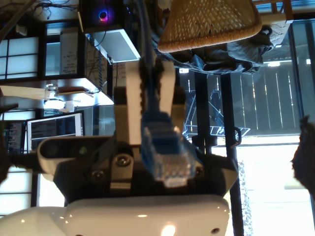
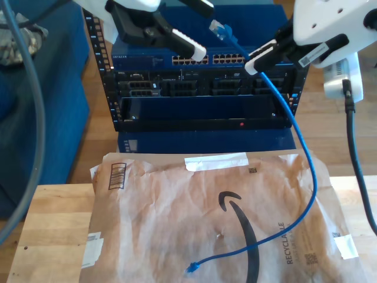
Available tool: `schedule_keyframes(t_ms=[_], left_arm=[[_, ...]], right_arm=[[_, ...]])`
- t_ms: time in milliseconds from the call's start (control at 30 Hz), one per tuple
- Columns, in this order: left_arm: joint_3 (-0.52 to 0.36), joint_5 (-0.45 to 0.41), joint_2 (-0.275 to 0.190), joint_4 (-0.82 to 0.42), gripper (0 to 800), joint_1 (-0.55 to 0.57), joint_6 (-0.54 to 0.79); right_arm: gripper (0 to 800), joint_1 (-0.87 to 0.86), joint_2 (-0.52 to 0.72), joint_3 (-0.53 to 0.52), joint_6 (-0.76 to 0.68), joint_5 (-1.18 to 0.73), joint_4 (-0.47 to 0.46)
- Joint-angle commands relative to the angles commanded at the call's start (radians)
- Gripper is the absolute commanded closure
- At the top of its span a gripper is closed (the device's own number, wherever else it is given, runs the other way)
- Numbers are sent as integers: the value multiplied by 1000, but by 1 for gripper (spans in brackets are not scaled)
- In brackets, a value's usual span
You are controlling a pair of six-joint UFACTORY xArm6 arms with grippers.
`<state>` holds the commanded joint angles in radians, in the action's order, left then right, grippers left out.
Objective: Grab the cable and plug it in
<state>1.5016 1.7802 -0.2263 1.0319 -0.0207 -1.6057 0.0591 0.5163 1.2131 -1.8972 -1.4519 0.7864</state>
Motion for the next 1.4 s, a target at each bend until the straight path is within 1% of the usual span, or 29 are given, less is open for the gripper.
schedule_keyframes(t_ms=[167,267,300,400,433,467,633,700,733,833,867,933,1067,1133,1167,1233,1400], left_arm=[[2,0,0,2,20,3,0],[2,0,-2,3,48,5,2],[2,0,-2,3,75,5,2],[-2,3,-2,3,95,5,2],[-2,11,-2,3,130,5,2],[0,20,-3,3,143,5,2],[2,31,-8,6,169,5,15],[0,31,-8,6,194,2,14],[0,31,-8,6,229,2,12],[-2,31,-8,8,233,2,14],[-3,31,-8,8,253,2,12],[-3,29,-8,8,333,2,12],[-3,29,-8,8,344,0,14],[-3,29,-8,8,379,0,14],[-3,28,-8,8,384,0,14],[-3,29,-8,8,430,0,14],[-3,26,-8,8,490,-3,14]], right_arm=[[798,0,0,-2,0,0,0],[798,0,0,-3,0,0,0],[798,0,0,-3,0,0,0],[798,0,0,-3,0,0,0],[798,0,0,-3,0,-2,0],[798,0,0,-3,0,-5,0],[798,0,0,-3,0,-8,0],[798,0,0,-3,0,-9,0],[798,0,0,-3,0,-9,0],[798,0,0,-3,0,-9,0],[798,0,0,-3,0,-9,0],[798,0,0,-3,0,-9,0],[798,0,0,-5,0,-9,0],[798,0,0,-5,0,-9,0],[798,0,0,-5,0,-9,0],[798,0,0,-5,0,-9,0],[798,0,0,-5,0,-9,0]])
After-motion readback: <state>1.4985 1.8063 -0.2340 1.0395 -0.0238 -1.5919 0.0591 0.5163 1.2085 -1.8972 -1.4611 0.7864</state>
